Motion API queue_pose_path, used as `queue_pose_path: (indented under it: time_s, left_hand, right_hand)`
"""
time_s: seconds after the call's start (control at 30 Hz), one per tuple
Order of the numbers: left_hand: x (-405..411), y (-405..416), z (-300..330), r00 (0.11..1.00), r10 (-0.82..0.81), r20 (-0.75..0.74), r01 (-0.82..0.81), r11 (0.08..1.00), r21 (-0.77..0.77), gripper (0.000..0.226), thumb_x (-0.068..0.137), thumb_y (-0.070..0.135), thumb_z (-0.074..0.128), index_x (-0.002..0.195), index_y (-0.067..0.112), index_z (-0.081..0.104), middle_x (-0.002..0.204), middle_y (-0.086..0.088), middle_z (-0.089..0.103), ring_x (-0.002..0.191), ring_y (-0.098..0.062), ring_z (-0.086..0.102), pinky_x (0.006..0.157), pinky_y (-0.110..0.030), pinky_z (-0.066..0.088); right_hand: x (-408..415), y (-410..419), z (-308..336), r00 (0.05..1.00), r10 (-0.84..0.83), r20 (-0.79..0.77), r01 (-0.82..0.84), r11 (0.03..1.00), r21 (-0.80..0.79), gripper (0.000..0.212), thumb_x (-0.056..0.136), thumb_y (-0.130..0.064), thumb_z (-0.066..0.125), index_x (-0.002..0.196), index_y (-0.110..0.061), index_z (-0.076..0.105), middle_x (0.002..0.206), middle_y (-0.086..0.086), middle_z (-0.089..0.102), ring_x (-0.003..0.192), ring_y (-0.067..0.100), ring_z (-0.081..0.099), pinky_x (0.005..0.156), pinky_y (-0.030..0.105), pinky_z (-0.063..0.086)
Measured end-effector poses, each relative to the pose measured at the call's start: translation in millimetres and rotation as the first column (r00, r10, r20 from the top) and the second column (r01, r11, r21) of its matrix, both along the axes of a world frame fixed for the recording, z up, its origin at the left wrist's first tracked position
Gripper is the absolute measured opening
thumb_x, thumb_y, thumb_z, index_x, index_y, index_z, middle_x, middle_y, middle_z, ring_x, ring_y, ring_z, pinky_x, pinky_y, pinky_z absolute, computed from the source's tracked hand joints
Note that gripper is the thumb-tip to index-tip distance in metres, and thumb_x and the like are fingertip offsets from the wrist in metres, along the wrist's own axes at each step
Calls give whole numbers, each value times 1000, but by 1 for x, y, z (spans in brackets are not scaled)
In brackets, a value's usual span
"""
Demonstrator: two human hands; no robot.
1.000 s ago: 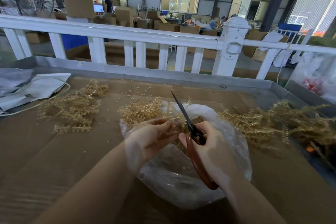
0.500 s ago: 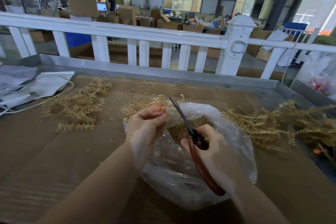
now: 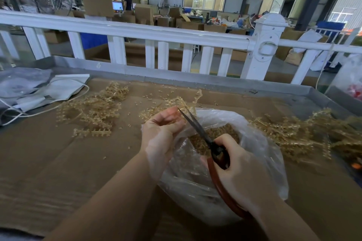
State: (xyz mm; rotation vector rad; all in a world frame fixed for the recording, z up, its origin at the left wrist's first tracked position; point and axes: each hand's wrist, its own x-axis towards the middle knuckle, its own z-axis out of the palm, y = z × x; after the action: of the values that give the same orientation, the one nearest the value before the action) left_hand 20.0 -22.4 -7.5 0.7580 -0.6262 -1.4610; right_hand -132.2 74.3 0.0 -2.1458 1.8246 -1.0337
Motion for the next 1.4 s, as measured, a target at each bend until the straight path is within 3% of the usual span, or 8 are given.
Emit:
queue_pose_path:
  time_s: [0.1,0.3,0.47,0.63,0.87,1.0,1.13,1.4]
  left_hand:
    - [0,2,1,999,-12,50,14,999,-29,34,73,-24,57,83,6,69,74,-10,71,67,-20,72,52,-24,55]
    - [-2,8,2,985,28,171,-13,996,-88,32,74,-21,61,82,9,70,70,-4,71,66,-17,71,56,-26,57]
    - [0,5,2,1000,5,9,-5,1000,-17,44,71,-28,55,99,5,62,70,-5,64,62,-16,70,52,-23,55]
    - [4,4,1,998,-46,-52,45,999,-21,48,70,-27,54,97,11,67,62,1,64,61,-15,70,54,-24,55]
    - [2,10,6,988,-105,-116,105,994,1,41,77,-20,52,104,8,64,81,-8,64,63,-19,70,54,-22,54]
    - [-1,13,9,980,-121,-156,119,993,-20,47,70,-23,53,106,6,60,85,-11,62,64,-20,71,52,-24,55]
    - [0,14,11,979,-133,-154,127,991,-52,61,53,-20,57,110,2,57,90,-15,63,66,-23,71,52,-26,56]
    - [5,12,9,979,-196,-62,191,979,-73,66,52,-18,61,116,-2,56,97,-20,59,72,-25,70,60,-30,58]
  right_hand:
    - [2,1,1,996,-2,-85,-6,996,-92,24,79,-55,60,87,-37,46,60,-21,47,70,-6,53,62,7,41]
    - [8,0,0,992,45,-118,-50,998,-38,24,82,-56,58,91,-37,46,67,-22,51,68,-8,52,59,9,41]
    - [5,-2,-1,999,35,-33,-34,999,3,23,83,-51,60,86,-35,44,60,-16,50,69,-10,53,58,7,38]
    - [-2,-5,1,1000,14,-21,-13,999,43,22,85,-51,60,86,-35,45,63,-15,56,70,-9,55,55,7,38]
    - [-5,-5,2,999,36,-18,-35,997,64,24,84,-53,60,86,-34,47,65,-10,59,71,-5,56,59,10,43]
    - [-5,-4,1,1000,31,6,-31,998,61,24,83,-52,62,84,-32,47,60,-11,55,66,-6,55,55,9,41]
    - [-5,-4,1,999,39,4,-39,997,65,24,84,-52,61,84,-32,47,63,-7,57,69,-5,56,57,11,42]
    - [-6,-4,2,996,64,66,-68,995,67,25,83,-49,63,81,-29,48,57,-10,51,63,-4,54,56,7,39]
